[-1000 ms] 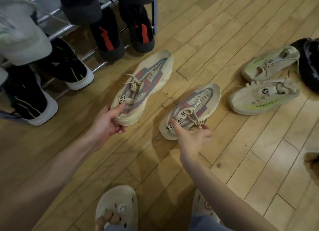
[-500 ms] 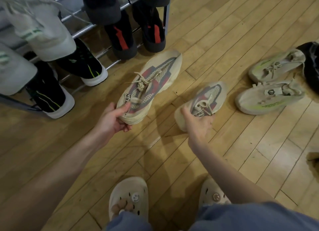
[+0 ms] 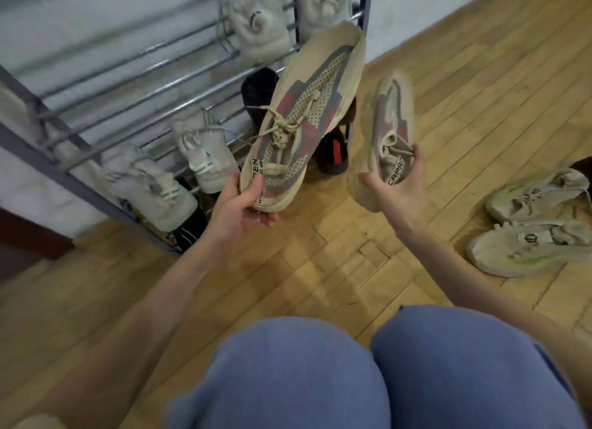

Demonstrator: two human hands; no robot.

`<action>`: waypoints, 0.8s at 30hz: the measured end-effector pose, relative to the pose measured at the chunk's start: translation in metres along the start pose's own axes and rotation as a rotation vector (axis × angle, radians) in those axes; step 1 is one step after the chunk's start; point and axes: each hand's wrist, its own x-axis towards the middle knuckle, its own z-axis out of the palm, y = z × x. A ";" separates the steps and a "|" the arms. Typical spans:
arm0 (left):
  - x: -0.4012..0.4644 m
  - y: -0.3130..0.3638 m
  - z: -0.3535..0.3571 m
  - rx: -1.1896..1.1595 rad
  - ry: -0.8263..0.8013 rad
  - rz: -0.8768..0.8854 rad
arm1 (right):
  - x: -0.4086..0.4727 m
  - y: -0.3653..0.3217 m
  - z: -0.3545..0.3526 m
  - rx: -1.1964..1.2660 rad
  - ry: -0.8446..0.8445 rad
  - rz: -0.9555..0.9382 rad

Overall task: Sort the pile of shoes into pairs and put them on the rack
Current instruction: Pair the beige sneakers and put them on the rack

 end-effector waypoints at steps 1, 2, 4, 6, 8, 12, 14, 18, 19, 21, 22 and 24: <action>-0.002 0.008 -0.003 -0.001 0.010 0.021 | 0.002 -0.009 0.000 -0.016 -0.029 -0.048; -0.005 0.014 -0.006 0.000 0.024 0.037 | 0.003 -0.017 -0.001 -0.031 -0.062 -0.098; -0.012 0.021 -0.013 0.007 0.061 0.065 | 0.004 -0.027 0.000 -0.065 -0.121 -0.166; -0.021 0.021 -0.018 0.017 0.099 0.086 | 0.003 -0.036 0.004 -0.061 -0.183 -0.175; -0.030 0.022 -0.026 0.017 0.145 0.107 | 0.002 -0.046 0.011 -0.042 -0.232 -0.188; -0.044 0.025 -0.041 -0.006 0.257 0.162 | -0.007 -0.060 0.030 -0.085 -0.317 -0.250; -0.048 0.028 -0.047 -0.042 0.307 0.195 | -0.011 -0.064 0.039 -0.103 -0.348 -0.291; -0.046 0.039 -0.058 -0.135 0.451 0.245 | -0.008 -0.083 0.059 -0.167 -0.403 -0.408; -0.044 0.042 -0.059 -0.143 0.489 0.261 | -0.007 -0.090 0.066 -0.184 -0.410 -0.426; -0.044 0.047 -0.060 -0.155 0.543 0.282 | -0.004 -0.106 0.082 -0.206 -0.428 -0.433; -0.044 0.048 -0.060 -0.171 0.565 0.283 | -0.003 -0.115 0.092 -0.203 -0.441 -0.427; -0.044 0.050 -0.058 -0.216 0.628 0.266 | -0.003 -0.129 0.115 -0.163 -0.453 -0.406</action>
